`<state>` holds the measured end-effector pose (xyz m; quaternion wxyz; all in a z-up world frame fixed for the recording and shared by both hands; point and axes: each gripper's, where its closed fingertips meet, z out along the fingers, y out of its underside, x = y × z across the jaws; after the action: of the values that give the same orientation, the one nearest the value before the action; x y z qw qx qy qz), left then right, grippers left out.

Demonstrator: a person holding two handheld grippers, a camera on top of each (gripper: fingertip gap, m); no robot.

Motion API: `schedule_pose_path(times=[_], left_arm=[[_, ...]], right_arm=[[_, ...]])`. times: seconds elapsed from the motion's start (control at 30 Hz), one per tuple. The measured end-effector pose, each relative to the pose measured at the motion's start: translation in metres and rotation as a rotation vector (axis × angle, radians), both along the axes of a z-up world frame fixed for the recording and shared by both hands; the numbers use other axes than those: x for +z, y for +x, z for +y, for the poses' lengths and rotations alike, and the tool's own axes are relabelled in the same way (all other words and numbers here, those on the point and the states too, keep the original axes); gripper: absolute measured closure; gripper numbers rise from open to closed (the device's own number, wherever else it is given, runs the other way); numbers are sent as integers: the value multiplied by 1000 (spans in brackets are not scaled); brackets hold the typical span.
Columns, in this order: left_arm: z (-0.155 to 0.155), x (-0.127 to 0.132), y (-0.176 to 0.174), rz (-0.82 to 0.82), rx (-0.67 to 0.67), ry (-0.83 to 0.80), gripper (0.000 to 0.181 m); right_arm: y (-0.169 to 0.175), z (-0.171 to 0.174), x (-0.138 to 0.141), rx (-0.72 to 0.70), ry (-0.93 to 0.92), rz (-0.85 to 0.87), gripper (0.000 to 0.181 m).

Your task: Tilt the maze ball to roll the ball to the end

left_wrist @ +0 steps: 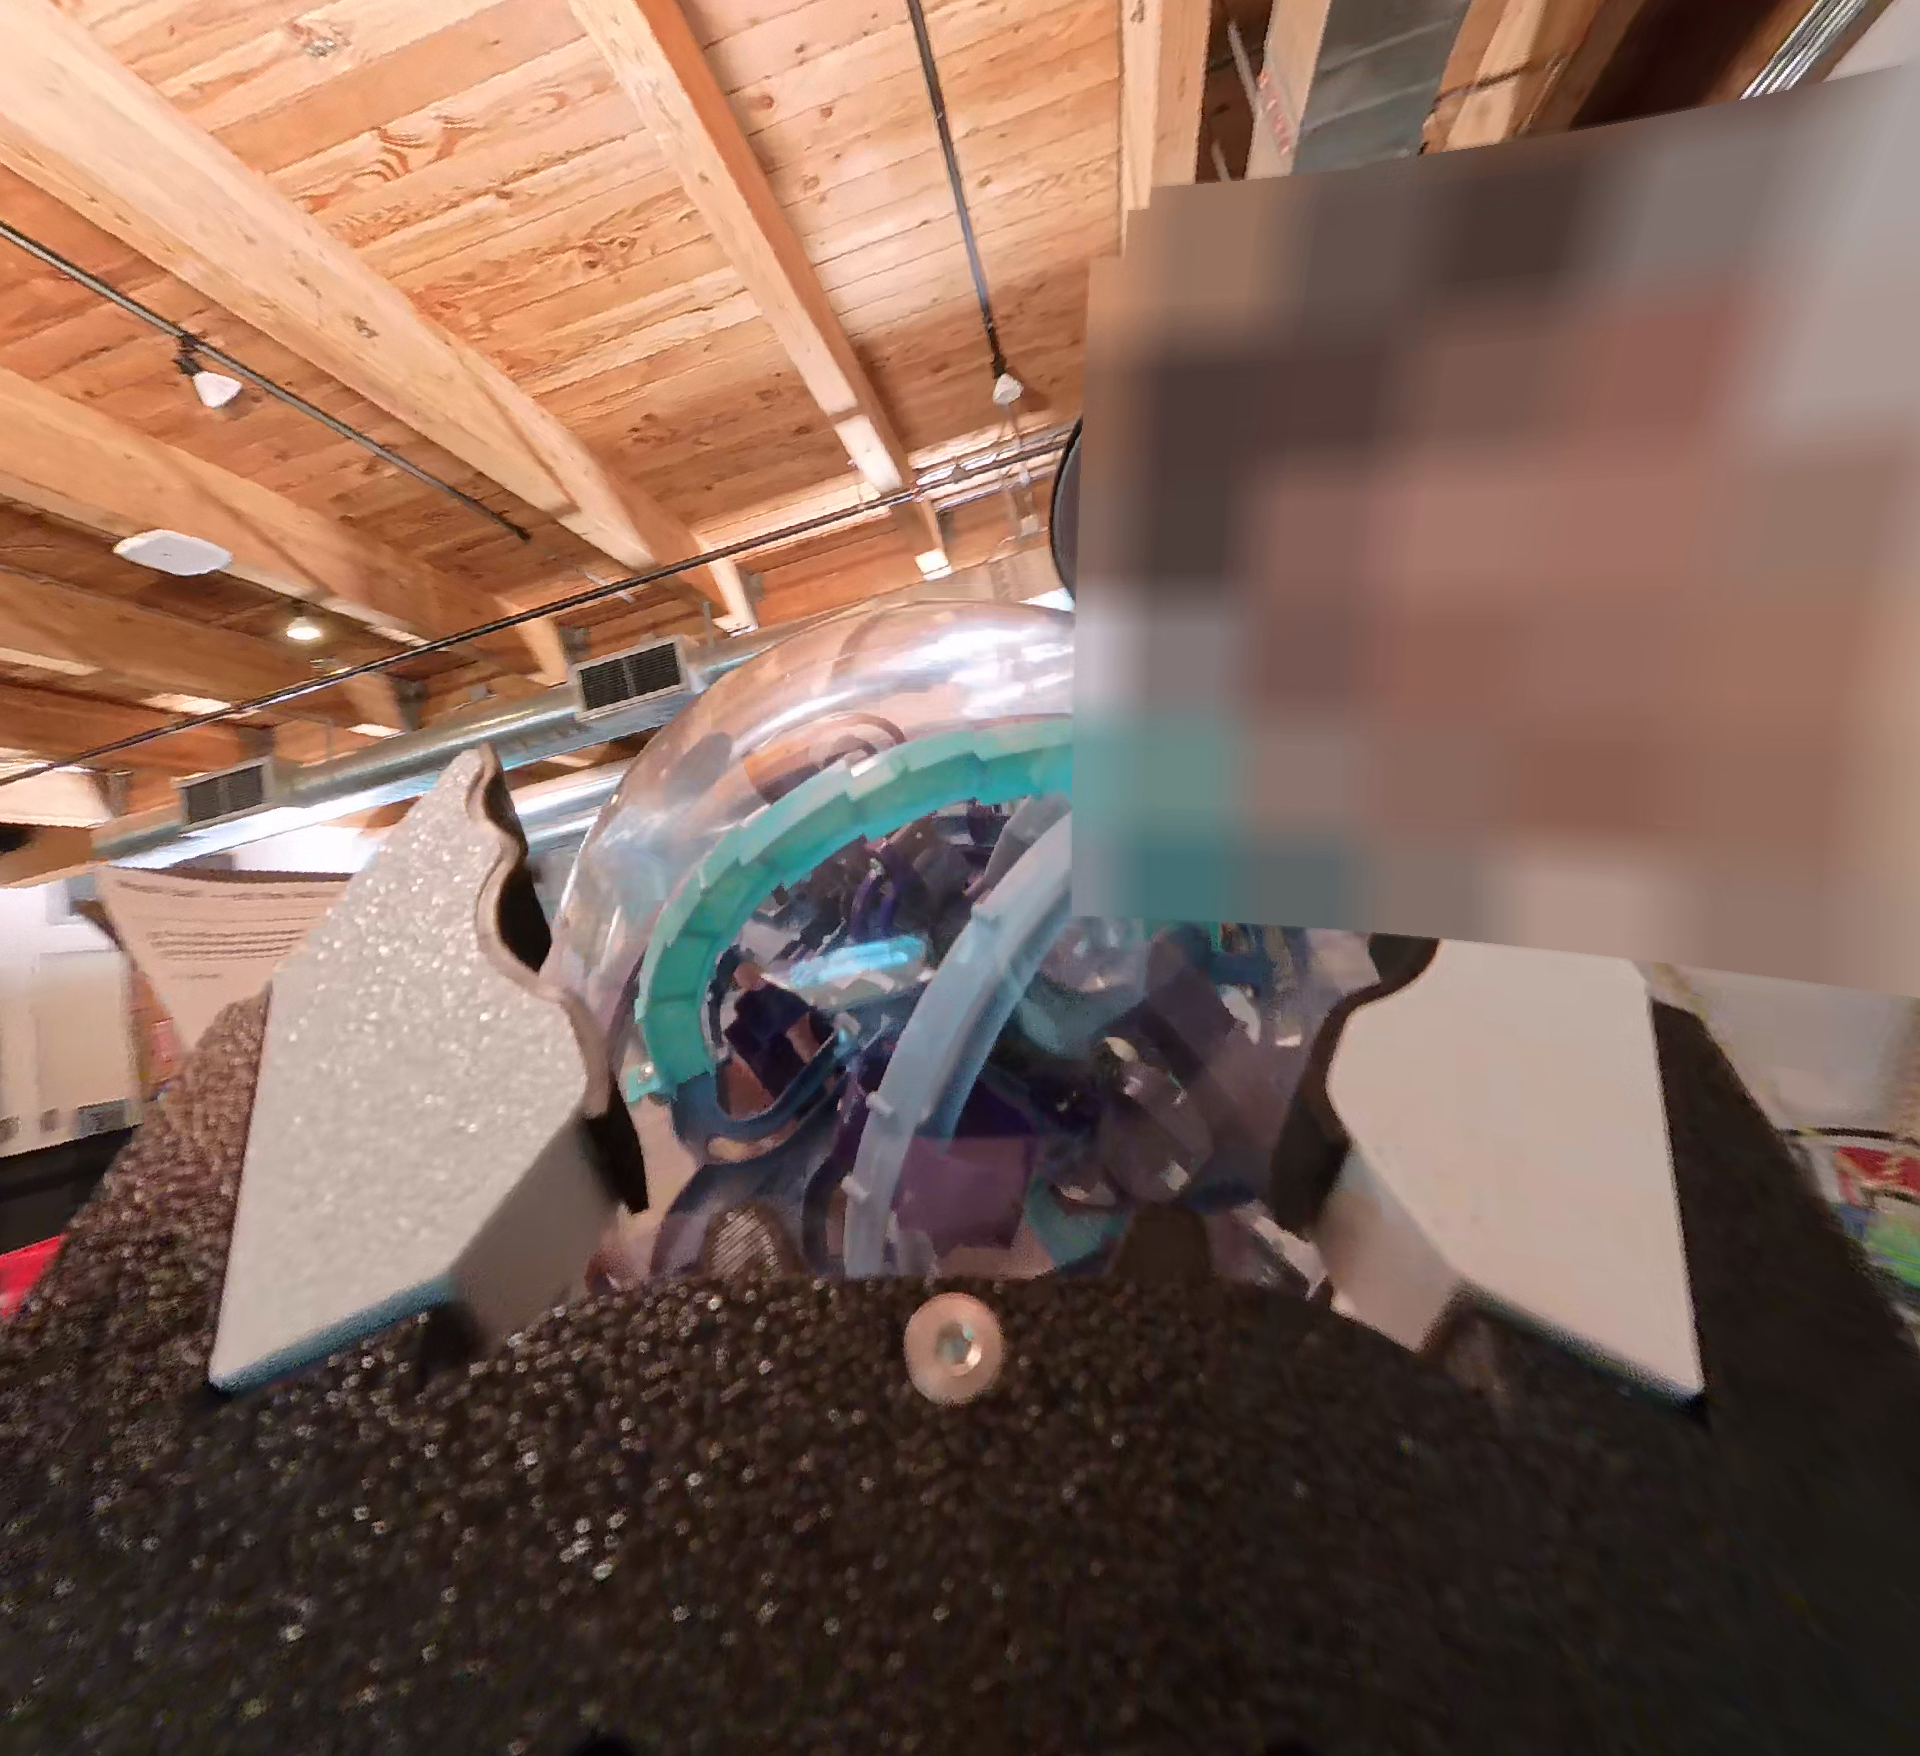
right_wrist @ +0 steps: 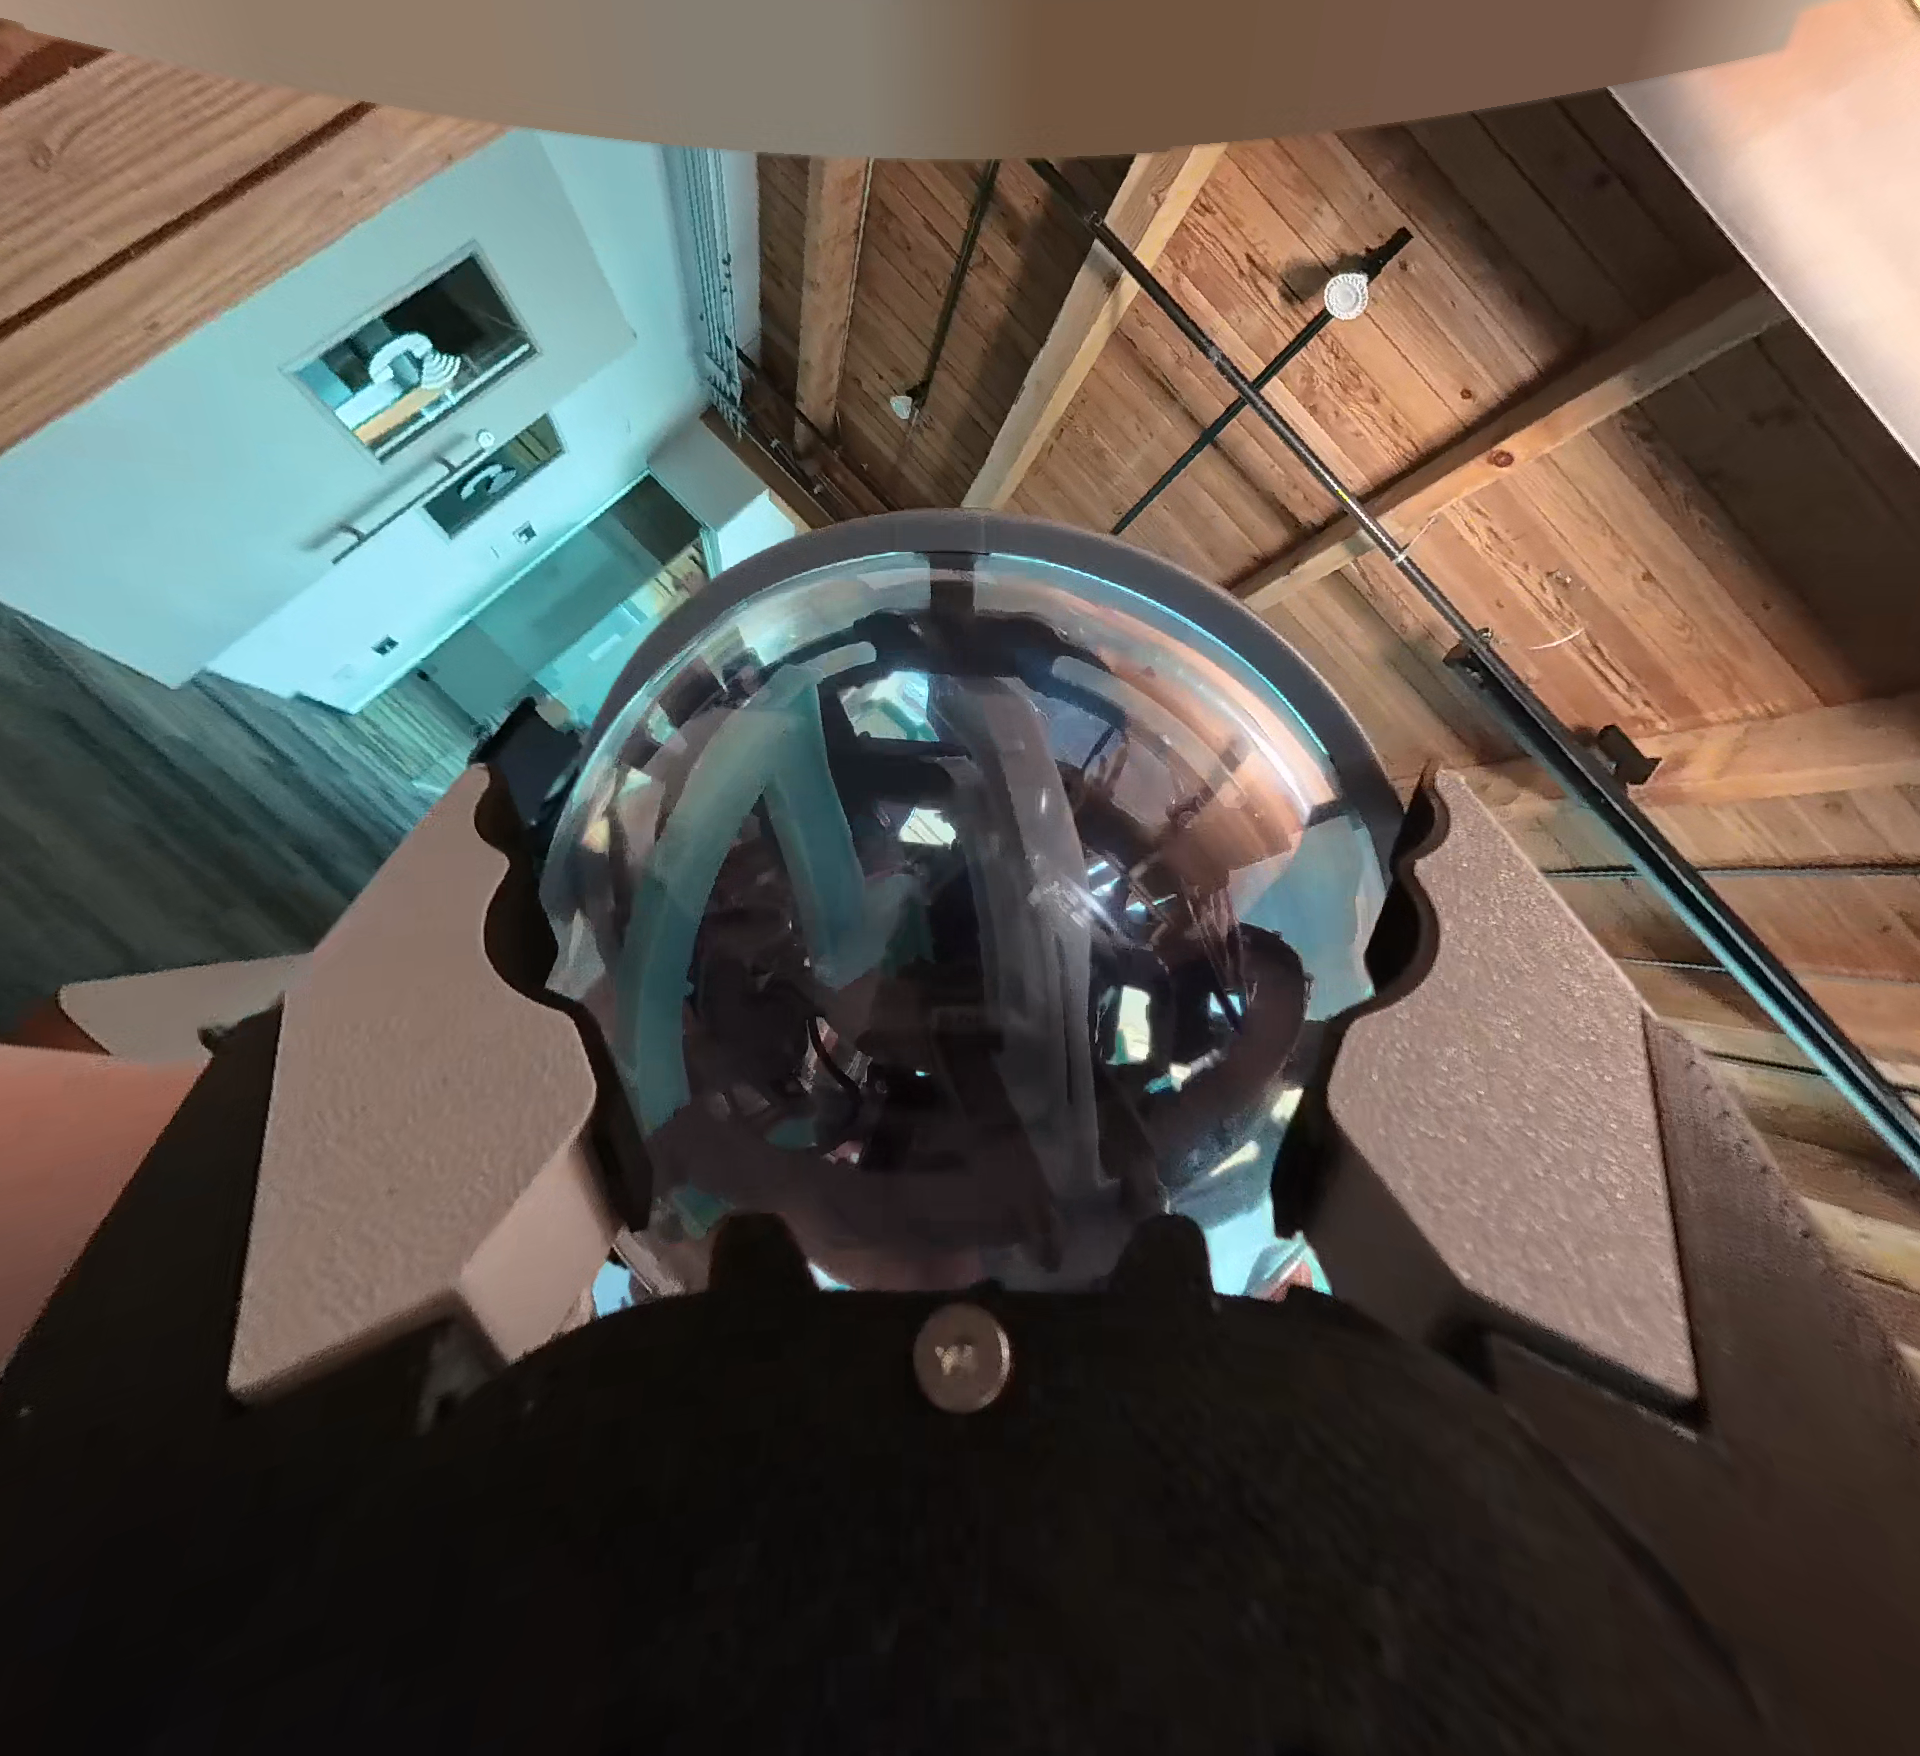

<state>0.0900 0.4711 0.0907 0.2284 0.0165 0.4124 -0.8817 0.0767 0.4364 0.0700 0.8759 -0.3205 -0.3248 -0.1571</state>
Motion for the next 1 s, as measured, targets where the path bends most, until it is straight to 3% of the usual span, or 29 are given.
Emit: schedule_pose_path(times=[0.2, 0.37, 0.73, 0.9, 1.0], left_arm=[[-14, 3, 18, 45, 205, 64, 24], [-19, 3, 29, 79, 294, 87, 24], [-13, 10, 19, 7, 331, 60, 34], [-36, -5, 28, -29, 408, 212, 25], [-52, -10, 26, -51, 385, 264, 25]], right_arm=[[25, -10, 5, 123, -10, 123, 24], [39, -12, 5, 177, -23, 185, 23], [40, -9, 2, 128, -58, 161, 24], [42, -17, -2, 86, -73, 207, 24], [39, -29, -9, 17, -86, 189, 24]])
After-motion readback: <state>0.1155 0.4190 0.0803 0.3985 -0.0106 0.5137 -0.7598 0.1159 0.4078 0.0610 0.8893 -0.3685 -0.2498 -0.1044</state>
